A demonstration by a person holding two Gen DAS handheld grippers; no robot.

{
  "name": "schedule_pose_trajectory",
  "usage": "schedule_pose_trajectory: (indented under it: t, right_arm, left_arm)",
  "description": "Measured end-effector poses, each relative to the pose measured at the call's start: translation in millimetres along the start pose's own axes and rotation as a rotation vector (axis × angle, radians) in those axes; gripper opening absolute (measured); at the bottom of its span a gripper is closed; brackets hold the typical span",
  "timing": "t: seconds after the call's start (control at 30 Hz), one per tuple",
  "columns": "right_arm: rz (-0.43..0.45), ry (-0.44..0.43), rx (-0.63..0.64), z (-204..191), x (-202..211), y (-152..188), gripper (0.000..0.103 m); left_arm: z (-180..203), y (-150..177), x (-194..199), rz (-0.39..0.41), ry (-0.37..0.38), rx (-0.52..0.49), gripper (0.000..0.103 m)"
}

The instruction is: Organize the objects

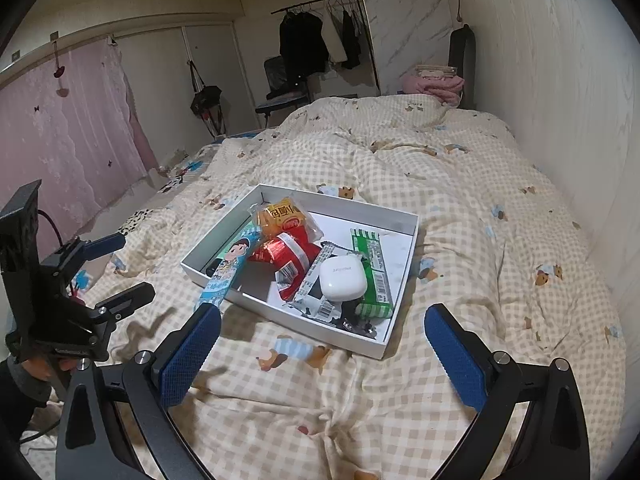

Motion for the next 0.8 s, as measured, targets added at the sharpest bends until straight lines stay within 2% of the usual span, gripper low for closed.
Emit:
schedule_pose_trajectory:
  t: [0.8]
  right_arm:
    - [0.003,-0.001,0.029,-5.2,8.0,-3.0,0.102]
  left_arm:
    - [4.2,-4.7,2.7,-0.013,0.015,0.000,0.103]
Point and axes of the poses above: each gripper's, at about its wrist camera, not at the fingertips, and x roughly against the way its jaws point, z to its right, y to its underside, the point moved 6 cm from there along -x, roughly the way its jaws point, and after that the axes turned 9 degrees about -x, right-handed, at the moved point
